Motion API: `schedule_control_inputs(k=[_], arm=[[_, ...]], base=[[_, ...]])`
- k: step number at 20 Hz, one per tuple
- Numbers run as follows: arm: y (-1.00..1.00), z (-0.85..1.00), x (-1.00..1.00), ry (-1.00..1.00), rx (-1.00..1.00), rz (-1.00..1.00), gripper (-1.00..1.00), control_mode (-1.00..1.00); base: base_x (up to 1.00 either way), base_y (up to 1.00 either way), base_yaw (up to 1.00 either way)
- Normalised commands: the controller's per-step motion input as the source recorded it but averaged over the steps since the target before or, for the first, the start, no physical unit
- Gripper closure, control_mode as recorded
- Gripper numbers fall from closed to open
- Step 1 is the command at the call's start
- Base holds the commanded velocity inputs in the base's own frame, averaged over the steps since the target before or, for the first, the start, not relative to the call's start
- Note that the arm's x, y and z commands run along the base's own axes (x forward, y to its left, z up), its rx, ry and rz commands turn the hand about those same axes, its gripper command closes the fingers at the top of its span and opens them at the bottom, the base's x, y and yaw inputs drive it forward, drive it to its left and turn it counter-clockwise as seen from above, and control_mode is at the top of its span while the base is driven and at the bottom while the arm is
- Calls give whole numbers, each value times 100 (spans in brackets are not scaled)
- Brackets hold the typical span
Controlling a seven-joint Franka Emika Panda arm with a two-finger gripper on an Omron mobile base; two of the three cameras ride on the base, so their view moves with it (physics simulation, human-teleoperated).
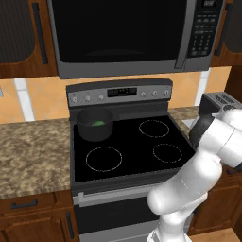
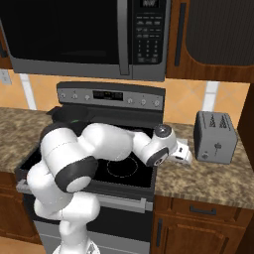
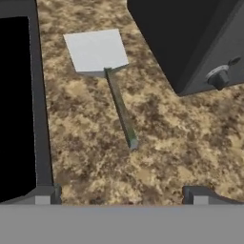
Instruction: Put the tomato and broccoli in the pot. Retrieve the spatula and lightly stir the vegetables in the pot.
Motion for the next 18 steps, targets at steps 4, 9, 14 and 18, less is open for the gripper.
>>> schedule_control_inputs(k=[4,9,14,18], arm=[[-23,-30,30,3,2,0,-100,-100],[-16,-22,23,2,2,0,-100,-100],[-18,-20,33,3,3,0,-100,-100],[-6,-11,36,4,3,0,-100,-100]], base=[[0,0,0],[0,0,0],[0,0,0],[0,0,0]])
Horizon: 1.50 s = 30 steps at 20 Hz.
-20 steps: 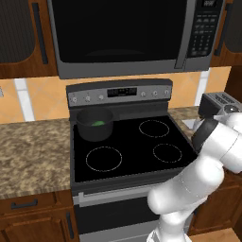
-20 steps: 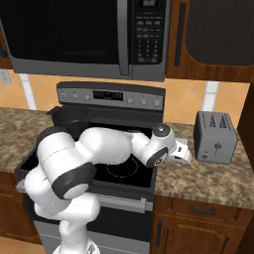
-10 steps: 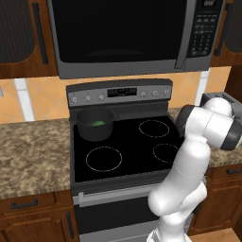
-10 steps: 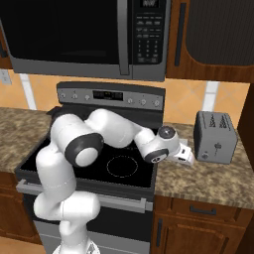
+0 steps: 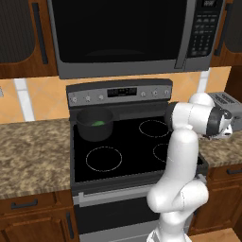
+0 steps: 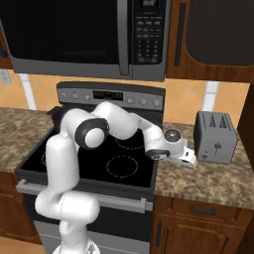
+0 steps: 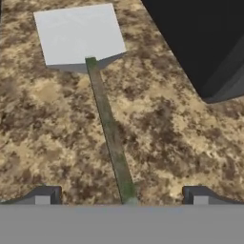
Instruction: Put the tomato and broccoli in the pot. Retrieve the spatula and lightly stir the vegetables in the pot.
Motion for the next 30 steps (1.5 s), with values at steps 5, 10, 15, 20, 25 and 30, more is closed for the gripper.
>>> schedule_control_inputs(k=[5,10,15,20,25,30], arm=[[-9,-6,44,5,2,0,-100,-100],[0,-1,34,4,1,0,-100,-100],[0,-1,1,1,0,0,100,-100],[0,0,-2,0,0,0,100,-100],[29,9,-42,-4,0,0,100,-100],[75,54,-67,-18,0,-3,100,-100]], base=[[0,0,0],[0,0,0],[0,0,0],[0,0,0],[0,0,0],[0,0,0]])
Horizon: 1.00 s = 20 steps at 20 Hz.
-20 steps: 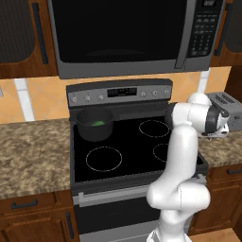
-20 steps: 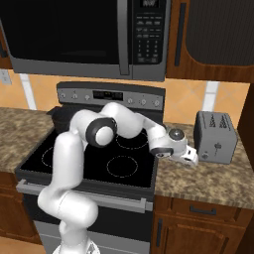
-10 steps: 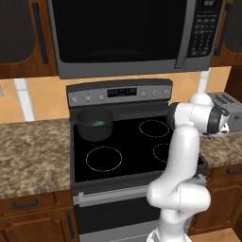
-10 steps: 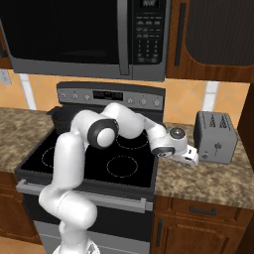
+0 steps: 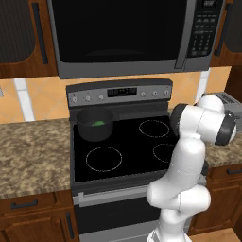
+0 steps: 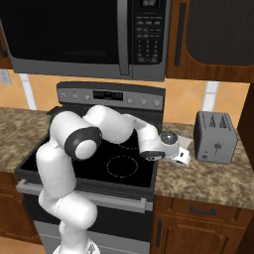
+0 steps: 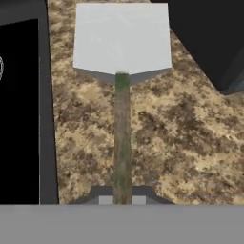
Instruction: Put the tomato and broccoli in the pot. Retrieve the spatula and lightly stir the vegetables in the pot.
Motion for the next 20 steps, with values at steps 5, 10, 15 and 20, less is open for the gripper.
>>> schedule_control_inputs(k=[5,10,15,20], arm=[[73,100,-62,-8,0,-8,100,-100],[47,100,-64,5,1,-9,100,-100],[5,100,-50,11,8,-7,100,-100],[9,100,-50,19,12,-4,100,-100]], base=[[0,0,0],[0,0,0],[0,0,0],[0,0,0]])
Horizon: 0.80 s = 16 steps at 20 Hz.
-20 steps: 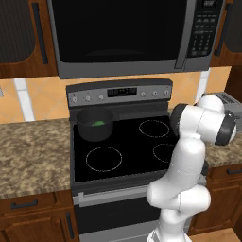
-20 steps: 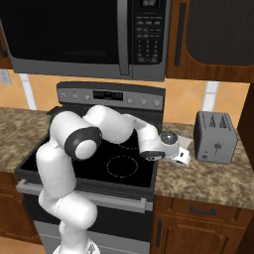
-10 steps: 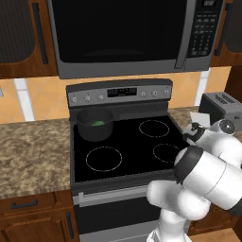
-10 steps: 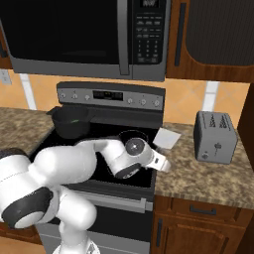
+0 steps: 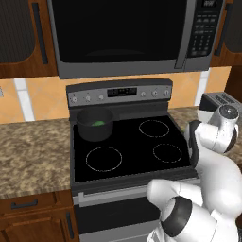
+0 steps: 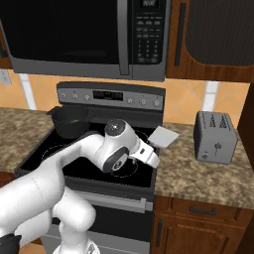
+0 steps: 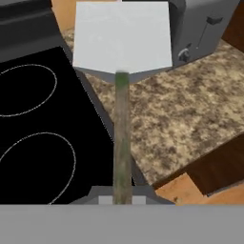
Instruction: Put the tomato and broccoli in the pot. Retrieve the spatula and lightly stir the vegetables in the pot.
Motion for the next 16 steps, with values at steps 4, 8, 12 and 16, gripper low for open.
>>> schedule_control_inputs(k=[4,8,12,16], arm=[[45,100,-53,21,17,-2,100,-100],[68,96,-58,11,12,0,100,-100],[74,73,-60,3,8,0,100,-100],[92,16,-32,0,3,1,100,-100]], base=[[0,0,0],[0,0,0],[0,0,0],[0,0,0]])
